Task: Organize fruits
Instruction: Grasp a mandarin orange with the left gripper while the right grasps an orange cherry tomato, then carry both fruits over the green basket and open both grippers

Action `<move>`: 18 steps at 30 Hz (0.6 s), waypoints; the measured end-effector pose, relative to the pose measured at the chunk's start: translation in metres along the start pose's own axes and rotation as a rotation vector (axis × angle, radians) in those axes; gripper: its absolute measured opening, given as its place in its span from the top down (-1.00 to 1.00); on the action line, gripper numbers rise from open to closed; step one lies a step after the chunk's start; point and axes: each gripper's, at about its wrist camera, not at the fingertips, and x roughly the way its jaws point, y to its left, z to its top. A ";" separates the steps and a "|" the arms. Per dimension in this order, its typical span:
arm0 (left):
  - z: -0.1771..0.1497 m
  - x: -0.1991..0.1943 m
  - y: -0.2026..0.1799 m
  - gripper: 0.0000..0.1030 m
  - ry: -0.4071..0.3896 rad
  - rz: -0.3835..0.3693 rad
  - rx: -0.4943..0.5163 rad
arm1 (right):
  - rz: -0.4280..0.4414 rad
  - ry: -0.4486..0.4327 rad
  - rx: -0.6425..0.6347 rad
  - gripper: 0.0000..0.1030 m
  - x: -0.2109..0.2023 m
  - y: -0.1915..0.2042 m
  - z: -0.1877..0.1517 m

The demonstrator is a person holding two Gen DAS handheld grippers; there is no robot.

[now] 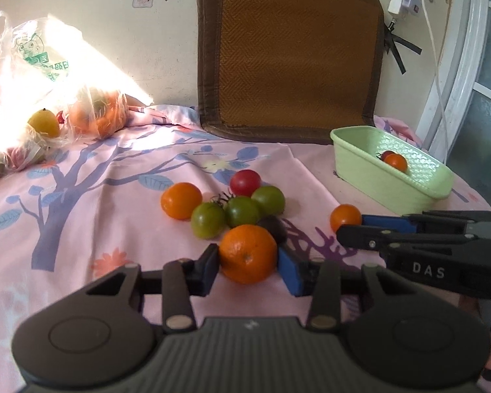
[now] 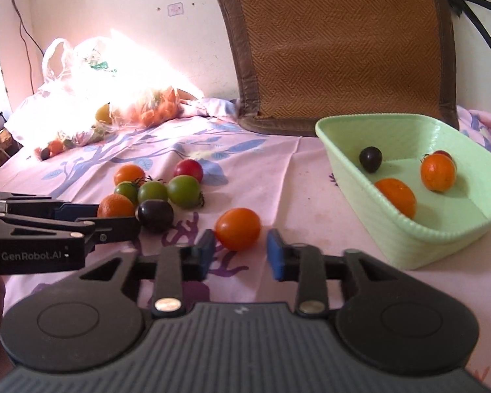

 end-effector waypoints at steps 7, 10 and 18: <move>-0.021 -0.020 -0.035 0.25 0.017 -0.072 0.049 | -0.053 -0.029 0.022 0.63 -0.045 -0.008 -0.032; -0.024 -0.020 -0.051 0.25 0.024 -0.093 0.083 | -0.094 -0.044 0.026 0.62 -0.068 -0.013 -0.050; -0.028 -0.026 -0.046 0.24 0.026 -0.038 0.044 | -0.037 -0.077 -0.016 0.06 -0.056 -0.009 -0.025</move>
